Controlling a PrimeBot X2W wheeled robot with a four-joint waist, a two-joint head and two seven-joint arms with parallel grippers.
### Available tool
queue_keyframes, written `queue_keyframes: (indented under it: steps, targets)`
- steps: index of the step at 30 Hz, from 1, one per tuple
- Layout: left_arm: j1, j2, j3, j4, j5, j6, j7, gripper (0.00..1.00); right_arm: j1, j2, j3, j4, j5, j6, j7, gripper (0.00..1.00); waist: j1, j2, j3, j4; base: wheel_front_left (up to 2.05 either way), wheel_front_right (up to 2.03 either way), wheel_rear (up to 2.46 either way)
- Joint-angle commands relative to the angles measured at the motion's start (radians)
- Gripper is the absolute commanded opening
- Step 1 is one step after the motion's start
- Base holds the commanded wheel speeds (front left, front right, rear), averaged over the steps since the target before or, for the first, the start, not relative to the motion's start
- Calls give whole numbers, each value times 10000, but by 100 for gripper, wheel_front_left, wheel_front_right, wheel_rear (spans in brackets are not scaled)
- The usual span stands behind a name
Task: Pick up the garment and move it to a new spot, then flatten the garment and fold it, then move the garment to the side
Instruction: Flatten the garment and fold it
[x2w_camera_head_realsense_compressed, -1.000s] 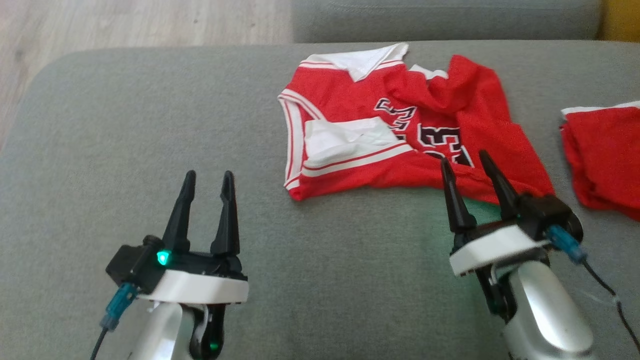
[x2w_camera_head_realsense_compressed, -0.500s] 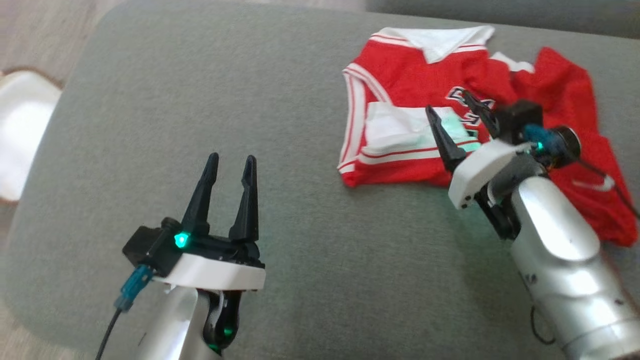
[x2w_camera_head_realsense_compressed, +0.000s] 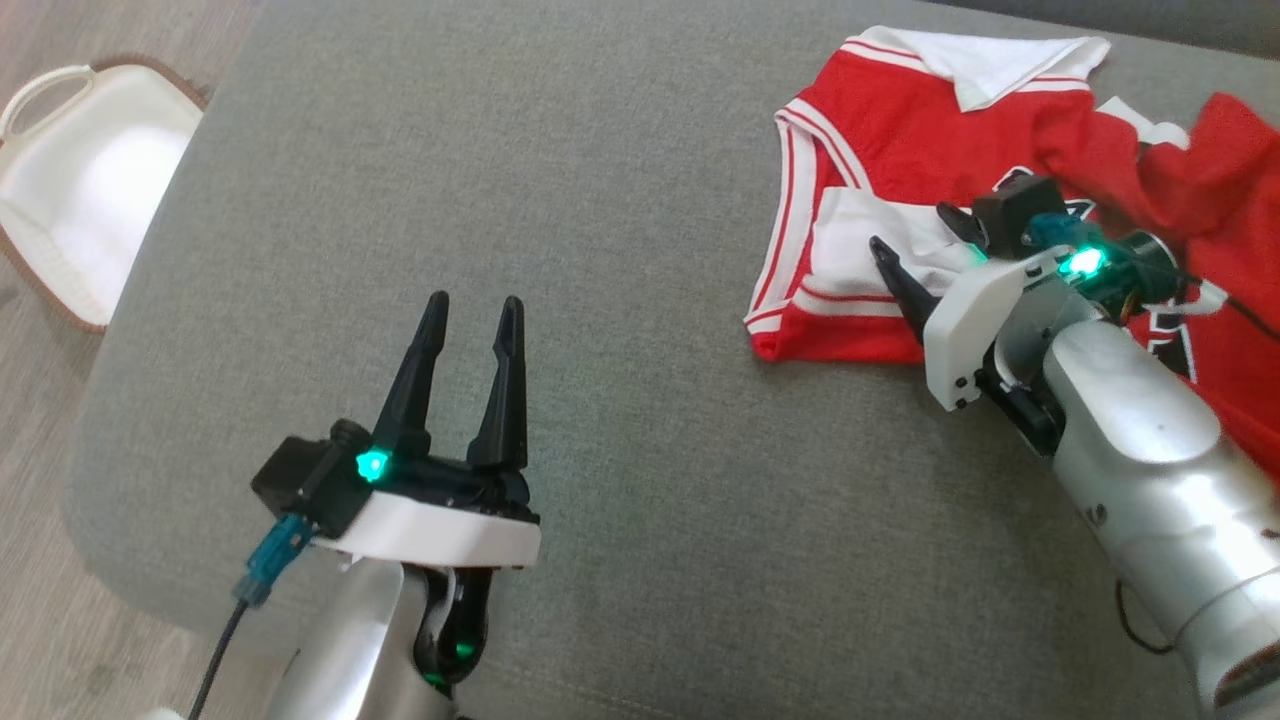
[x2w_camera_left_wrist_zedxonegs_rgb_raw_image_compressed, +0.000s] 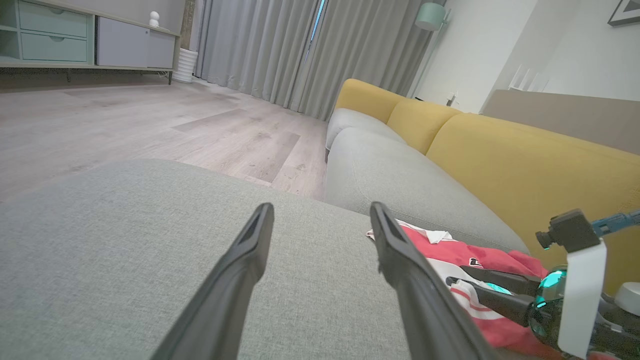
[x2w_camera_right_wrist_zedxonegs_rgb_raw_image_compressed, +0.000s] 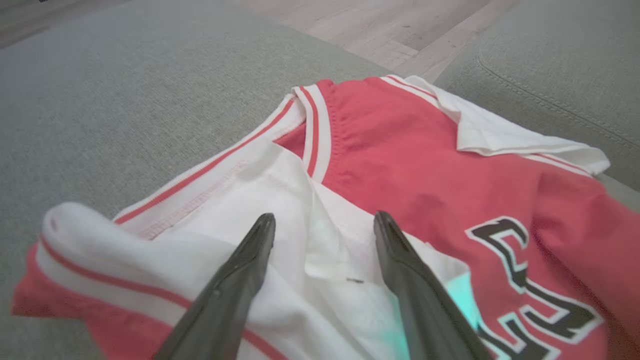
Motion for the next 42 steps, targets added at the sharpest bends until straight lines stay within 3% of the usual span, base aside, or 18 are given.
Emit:
queue_keyframes:
  steps: [1,3,5,16,24,36,37,38,39,42]
  targets:
    - [-436,78,210,-326,-112,-58,-49,100,-358,46,215,-121,77,25,-30,100,0,0,75,46,0,0,0]
    - [-473,78,176,-323,-139,-58,-49,100,-543,64,457,181,159,25,-31,95,0,0,138,92,0,0,0]
    - [-499,78,127,-293,-150,-58,-49,100,-712,85,652,440,236,25,-130,0,0,0,148,139,0,0,0]
    - [-286,78,654,-135,163,-58,-49,100,-1116,756,755,661,1003,25,-1996,0,0,0,-521,-312,0,0,0]
    - [34,78,1299,-238,496,-58,-49,100,-1078,1645,718,-305,1093,25,-2762,0,0,0,-1353,-762,0,0,0]
    - [708,78,1733,-254,713,-58,-49,100,1848,2080,4187,-2523,1595,25,-2110,0,0,0,-2312,-913,0,0,0]
    - [747,78,1760,-249,739,-58,-49,100,2017,2086,4554,-2701,1764,25,-2089,7,0,0,-2356,-937,0,0,0]
    - [776,78,1789,-247,765,-58,-49,100,2102,2089,4837,-2815,1858,25,-2110,67,0,0,-2382,-965,0,0,0]
    - [798,78,1815,-246,794,-58,-49,100,2165,2091,5091,-2861,1937,25,-2083,100,0,0,-2418,-993,0,0,0]
    - [860,78,1892,-270,873,-58,-49,100,2175,2095,5493,-3154,2281,25,-2208,100,0,0,-2483,-1115,0,0,0]
